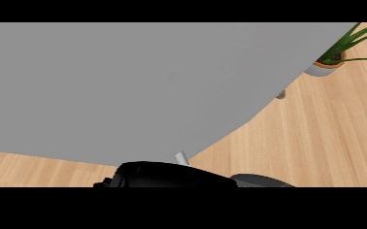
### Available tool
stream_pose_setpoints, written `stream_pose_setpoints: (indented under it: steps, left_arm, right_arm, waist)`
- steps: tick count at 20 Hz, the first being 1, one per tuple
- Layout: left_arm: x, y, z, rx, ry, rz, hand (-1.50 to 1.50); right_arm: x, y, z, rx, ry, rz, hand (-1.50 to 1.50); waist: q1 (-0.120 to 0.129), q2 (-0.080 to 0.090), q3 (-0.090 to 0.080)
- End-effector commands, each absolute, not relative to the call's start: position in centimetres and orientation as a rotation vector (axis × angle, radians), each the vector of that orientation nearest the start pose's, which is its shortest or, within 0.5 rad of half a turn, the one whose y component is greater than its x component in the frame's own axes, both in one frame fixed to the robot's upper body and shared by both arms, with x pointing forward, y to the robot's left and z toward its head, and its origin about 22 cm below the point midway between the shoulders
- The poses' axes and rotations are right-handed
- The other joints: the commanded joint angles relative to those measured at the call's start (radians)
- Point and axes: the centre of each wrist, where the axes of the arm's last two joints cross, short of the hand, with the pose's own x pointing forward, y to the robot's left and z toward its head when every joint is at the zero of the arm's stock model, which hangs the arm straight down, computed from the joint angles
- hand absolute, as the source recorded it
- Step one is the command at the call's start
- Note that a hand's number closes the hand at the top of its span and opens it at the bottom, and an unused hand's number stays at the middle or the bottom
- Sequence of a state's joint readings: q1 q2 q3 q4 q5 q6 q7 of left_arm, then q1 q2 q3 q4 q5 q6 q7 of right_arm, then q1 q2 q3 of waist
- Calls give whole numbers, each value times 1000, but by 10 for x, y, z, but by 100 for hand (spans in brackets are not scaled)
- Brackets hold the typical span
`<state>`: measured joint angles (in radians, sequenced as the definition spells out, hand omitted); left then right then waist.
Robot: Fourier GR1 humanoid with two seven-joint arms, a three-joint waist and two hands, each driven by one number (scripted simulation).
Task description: Pick up the bottled water, place it into the cabinet and close the cabinet
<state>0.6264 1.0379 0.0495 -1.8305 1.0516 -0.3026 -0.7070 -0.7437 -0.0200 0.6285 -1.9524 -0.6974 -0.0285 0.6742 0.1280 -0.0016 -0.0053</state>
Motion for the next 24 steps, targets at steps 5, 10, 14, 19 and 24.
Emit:
stream_pose_setpoints:
  steps: [5, 10, 14, 19, 24]
  left_arm:
    - [79, 448, 99, -244, -1900, 45, -150]
    - [68, 454, 94, -212, -1890, 75, -150]
    - [66, 454, 90, -205, -1894, 80, -150]
    - [43, 458, 88, -207, -1887, 70, -150]
    - [50, 456, 104, -201, -1892, 81, -150]
  right_arm:
    - [257, 0, 246, 1112, -1223, 902, 150]
    - [287, -7, 219, 1151, -1143, 818, 150]
    - [315, -29, 207, 1127, -1152, 772, 150]
    - [346, -57, 193, 1080, -1170, 687, 150]
    - [371, -70, 189, 1019, -1264, 590, 150]
  waist:
    - [-50, -1, 6]
    - [-79, 3, 6]
    - [-101, 5, 6]
    - [-96, 2, 6]
    - [-99, 4, 6]
